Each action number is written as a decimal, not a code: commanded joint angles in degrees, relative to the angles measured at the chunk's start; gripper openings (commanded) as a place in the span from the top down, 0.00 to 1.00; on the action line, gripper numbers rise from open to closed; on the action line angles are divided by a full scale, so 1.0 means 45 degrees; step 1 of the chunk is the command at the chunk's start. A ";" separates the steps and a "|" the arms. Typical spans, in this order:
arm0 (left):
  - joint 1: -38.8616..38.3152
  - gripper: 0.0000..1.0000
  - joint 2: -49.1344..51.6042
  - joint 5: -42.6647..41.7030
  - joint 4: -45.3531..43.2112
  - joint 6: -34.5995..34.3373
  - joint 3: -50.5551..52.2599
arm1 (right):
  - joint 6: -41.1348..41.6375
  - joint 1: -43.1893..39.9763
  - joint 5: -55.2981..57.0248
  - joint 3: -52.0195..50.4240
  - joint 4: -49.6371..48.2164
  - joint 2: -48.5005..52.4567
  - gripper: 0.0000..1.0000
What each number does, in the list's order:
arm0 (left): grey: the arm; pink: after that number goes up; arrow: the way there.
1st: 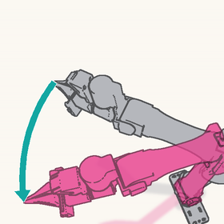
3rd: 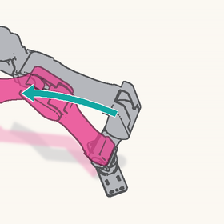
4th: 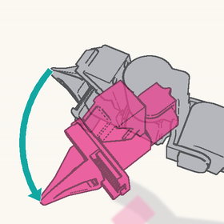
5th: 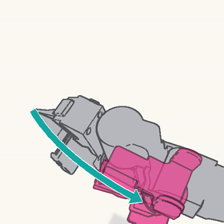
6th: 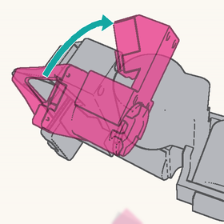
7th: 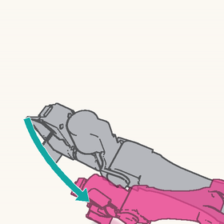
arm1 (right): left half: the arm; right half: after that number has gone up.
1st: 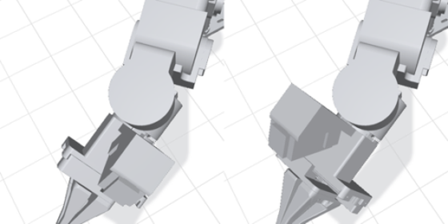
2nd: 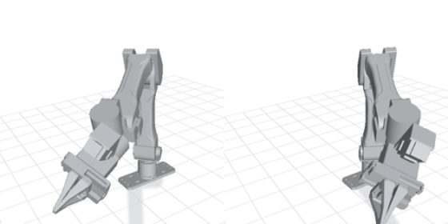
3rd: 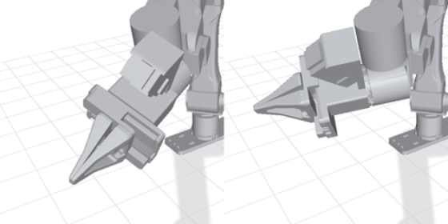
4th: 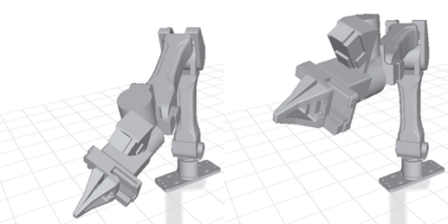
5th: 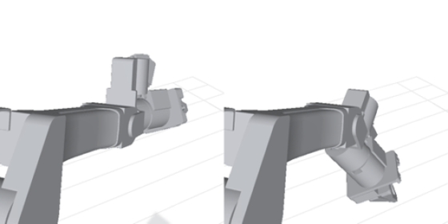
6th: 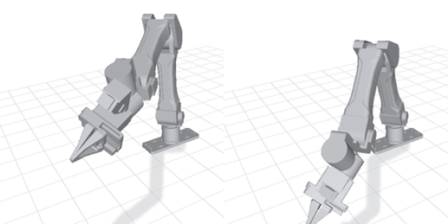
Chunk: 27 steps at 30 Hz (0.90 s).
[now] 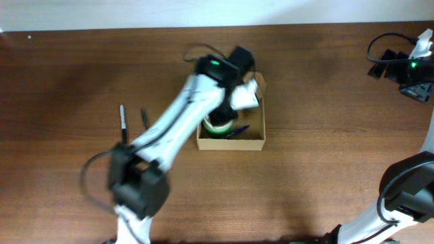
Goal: Pack container
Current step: 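Release the blue pen and return the left gripper to the remaining pens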
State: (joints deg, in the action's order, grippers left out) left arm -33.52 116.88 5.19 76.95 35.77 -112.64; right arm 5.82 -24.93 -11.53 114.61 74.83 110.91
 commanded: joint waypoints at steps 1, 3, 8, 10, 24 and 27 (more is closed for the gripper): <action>0.2161 0.48 -0.3871 0.1370 -0.0631 -0.2618 0.0034 | 0.0015 0.0034 -0.0058 -0.0044 -0.0010 0.0044 0.01; 0.3638 0.48 -0.5163 0.1258 -0.1399 -0.3682 0.0772 | 0.0015 0.0034 -0.0058 -0.0044 -0.0010 0.0044 0.01; 0.7742 0.48 -0.6742 -0.0447 -0.2851 -0.6125 0.3619 | 0.0015 0.0034 -0.0058 -0.0044 -0.0005 0.0044 0.01; 0.8714 0.48 -0.6470 -0.1229 -0.2929 -0.6139 0.4556 | 0.0015 0.0034 -0.0063 -0.0044 -0.0010 0.0044 0.01; 0.9452 0.47 -0.1438 -0.1972 -0.3725 -0.7062 0.5780 | 0.0010 0.0034 -0.0063 -0.0044 -0.0010 0.0044 0.01; 0.9491 0.50 -0.0947 -0.1957 -0.3740 -0.7169 0.5780 | 0.0015 0.0034 -0.0063 -0.0044 -0.0005 0.0044 0.01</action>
State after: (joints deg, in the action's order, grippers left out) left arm 8.91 110.28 -2.28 60.27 5.08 -86.19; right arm 5.85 -24.93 -11.53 114.61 74.81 110.91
